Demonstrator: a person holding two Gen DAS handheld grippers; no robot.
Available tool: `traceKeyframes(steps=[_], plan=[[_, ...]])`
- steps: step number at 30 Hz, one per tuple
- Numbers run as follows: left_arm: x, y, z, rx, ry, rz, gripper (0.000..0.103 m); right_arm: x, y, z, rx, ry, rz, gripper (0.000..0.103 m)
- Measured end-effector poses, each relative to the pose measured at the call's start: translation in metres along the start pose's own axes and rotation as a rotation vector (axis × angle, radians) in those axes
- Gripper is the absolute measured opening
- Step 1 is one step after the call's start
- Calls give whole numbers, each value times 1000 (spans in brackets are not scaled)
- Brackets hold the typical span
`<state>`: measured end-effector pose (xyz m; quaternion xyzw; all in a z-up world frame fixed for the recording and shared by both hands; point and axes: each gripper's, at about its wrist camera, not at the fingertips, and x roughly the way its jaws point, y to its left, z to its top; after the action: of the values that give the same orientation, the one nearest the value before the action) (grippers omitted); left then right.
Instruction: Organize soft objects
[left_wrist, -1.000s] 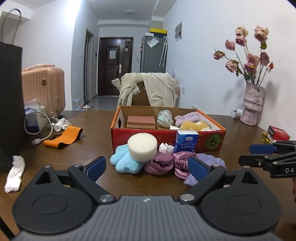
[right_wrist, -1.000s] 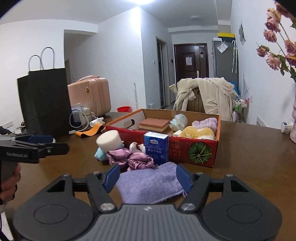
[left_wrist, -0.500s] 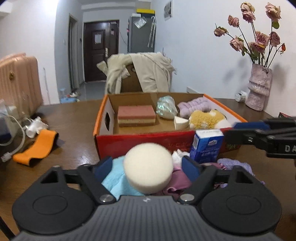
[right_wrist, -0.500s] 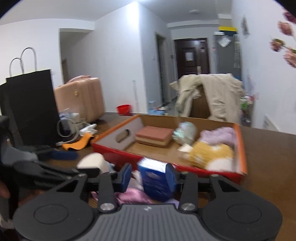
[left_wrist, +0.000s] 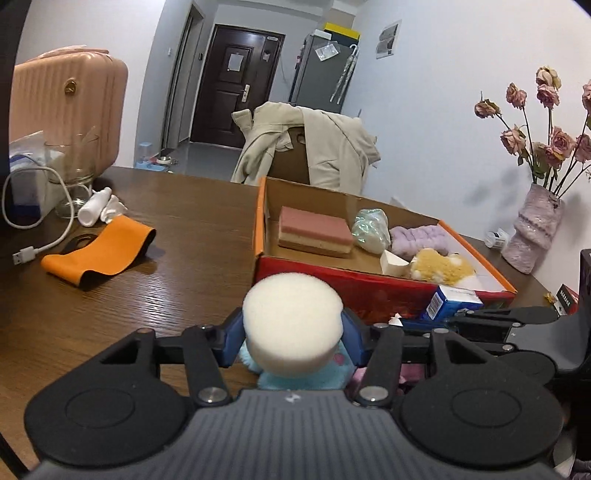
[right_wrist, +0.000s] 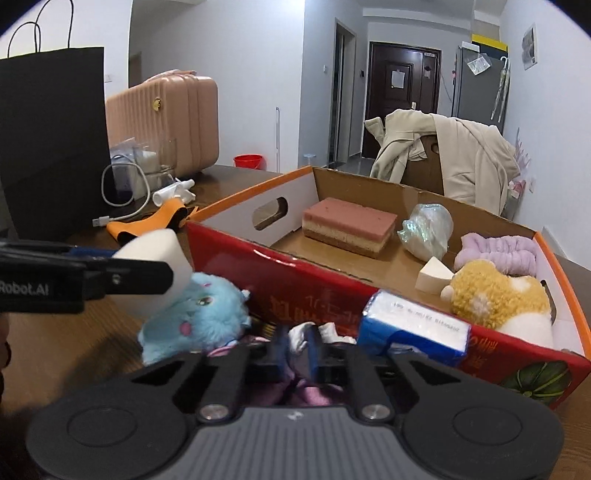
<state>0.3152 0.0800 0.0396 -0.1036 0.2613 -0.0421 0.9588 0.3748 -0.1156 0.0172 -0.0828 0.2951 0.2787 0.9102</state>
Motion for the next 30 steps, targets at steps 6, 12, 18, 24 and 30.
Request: traceKeyframes(steps=[6,12,18,24,30], plan=[[-30,-12,0,0,-37,-50,55,-46,7,5,-3,-92,-1,8],[-70,-39,-20,6,-51,-78,56,-120,14,-6,1,-198,16,8],[-112,-65,-36,39,-79,-74,56,-183,11,-33,21,-252,13,8],[-134,-86,-46,61,-95,-75,56,-214,3,-53,45,-275,7,8],[-133,-97,-43,94,-99,-75,56,-220,-7,-57,62,-294,12,8]])
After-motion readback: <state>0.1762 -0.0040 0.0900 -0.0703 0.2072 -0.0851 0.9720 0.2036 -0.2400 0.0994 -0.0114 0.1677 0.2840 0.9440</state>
